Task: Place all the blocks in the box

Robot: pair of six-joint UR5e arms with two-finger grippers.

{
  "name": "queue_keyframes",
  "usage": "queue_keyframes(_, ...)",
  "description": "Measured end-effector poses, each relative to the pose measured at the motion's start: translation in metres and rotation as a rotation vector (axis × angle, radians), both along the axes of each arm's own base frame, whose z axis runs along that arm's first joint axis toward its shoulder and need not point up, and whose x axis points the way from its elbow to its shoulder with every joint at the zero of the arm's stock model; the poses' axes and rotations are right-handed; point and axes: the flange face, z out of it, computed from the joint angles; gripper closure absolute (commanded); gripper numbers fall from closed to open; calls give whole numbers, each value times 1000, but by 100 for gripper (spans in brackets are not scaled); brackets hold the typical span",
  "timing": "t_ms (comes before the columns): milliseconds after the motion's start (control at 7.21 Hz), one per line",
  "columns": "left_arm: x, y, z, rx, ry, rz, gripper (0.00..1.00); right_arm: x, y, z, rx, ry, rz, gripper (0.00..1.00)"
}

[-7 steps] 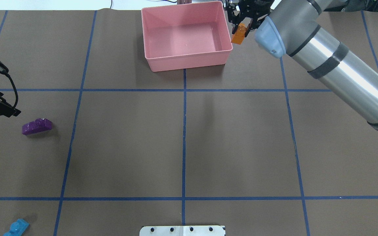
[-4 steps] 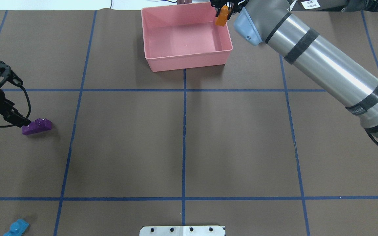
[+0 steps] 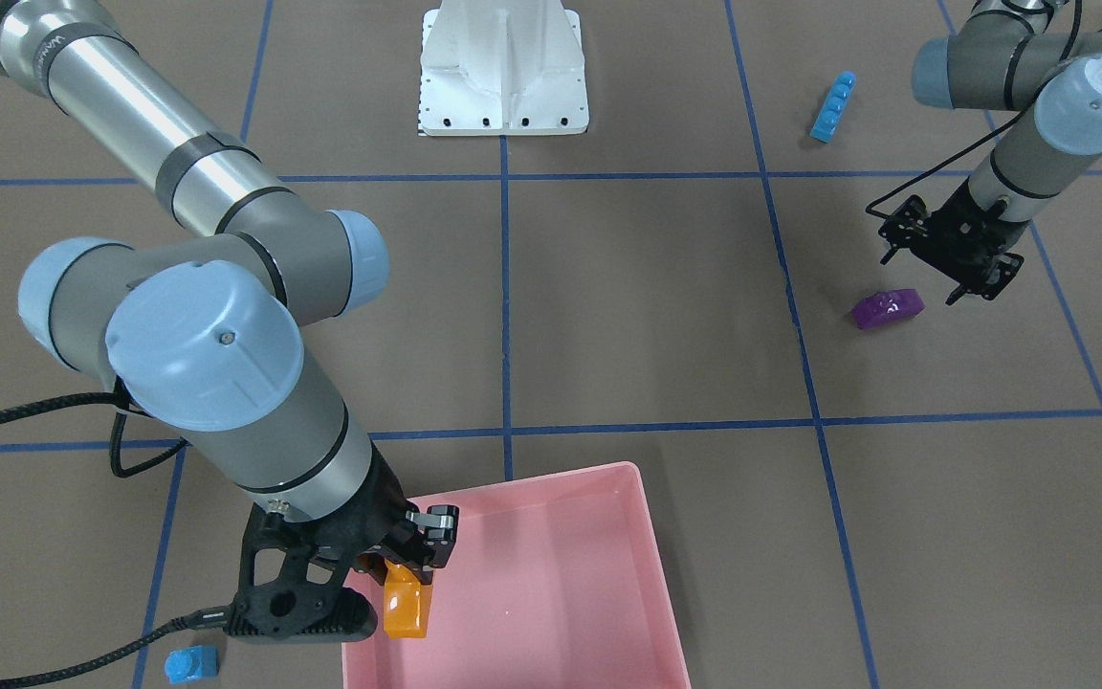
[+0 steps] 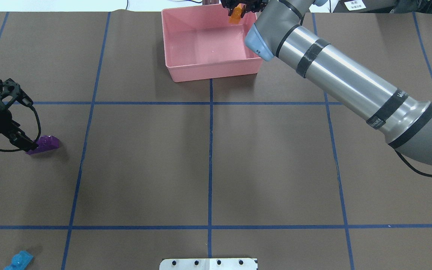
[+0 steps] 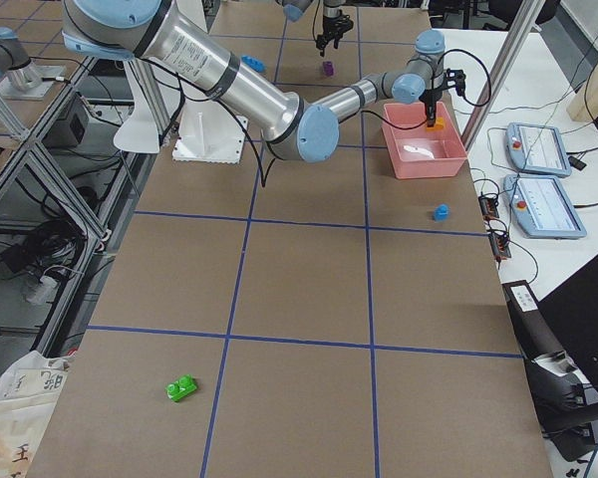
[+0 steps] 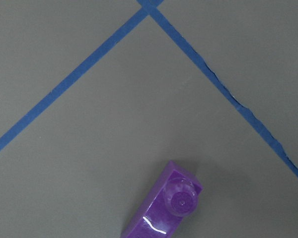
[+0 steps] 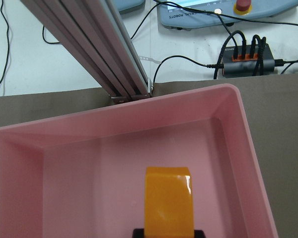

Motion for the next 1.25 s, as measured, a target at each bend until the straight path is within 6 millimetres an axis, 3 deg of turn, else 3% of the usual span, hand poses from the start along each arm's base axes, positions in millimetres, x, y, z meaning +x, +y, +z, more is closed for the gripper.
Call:
queue_keyframes(139,3,-1,6,-2,-2,4,1,-20,5,5,32,18,18,80)
queue_keyframes(277,6,-2,11,-3,-3,6,1,-31,8,8,46,28,27,13)
queue_keyframes(416,10,-2,14,-6,-4,12,1,-35,10,9,51,32,30,1)
queue_keyframes(832,40,0,13,-6,-19,28,1,-28,7,1,58,14,33,1)
queue_keyframes(1109,53,-6,17,-11,-25,31,6,2,4,-18,45,-42,-1,1)
queue_keyframes(1248,55,-8,25,-8,-23,32,30,19,5,-25,16,-42,-19,1)
